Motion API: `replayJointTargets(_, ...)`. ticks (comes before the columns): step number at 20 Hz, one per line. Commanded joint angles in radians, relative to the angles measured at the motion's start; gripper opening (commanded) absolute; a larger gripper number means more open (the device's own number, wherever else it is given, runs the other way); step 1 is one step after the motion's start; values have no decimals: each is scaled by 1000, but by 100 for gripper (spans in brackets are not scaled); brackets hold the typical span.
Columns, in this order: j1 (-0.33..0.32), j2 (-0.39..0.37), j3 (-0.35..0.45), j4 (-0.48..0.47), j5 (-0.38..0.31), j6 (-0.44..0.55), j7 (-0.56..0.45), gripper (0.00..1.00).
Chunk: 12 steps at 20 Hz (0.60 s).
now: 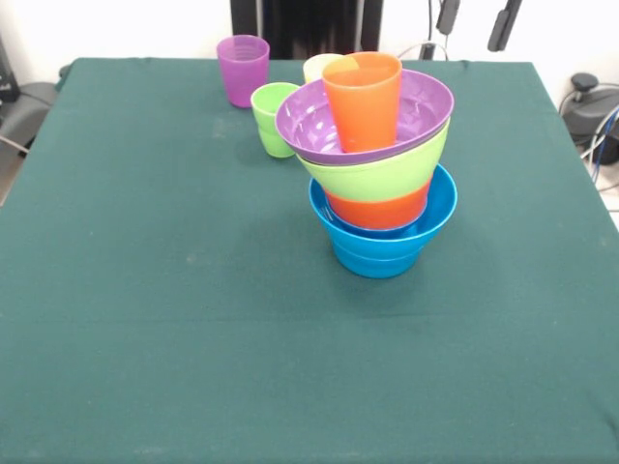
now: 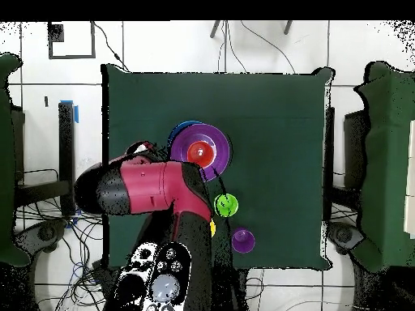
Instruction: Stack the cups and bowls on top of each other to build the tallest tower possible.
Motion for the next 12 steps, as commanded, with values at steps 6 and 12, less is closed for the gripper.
replayJointTargets(6, 15, 69, 14, -6, 31, -66, 120, 100)
replayJointTargets(12, 75, 55, -37, -12, 56, -19, 152, 100)
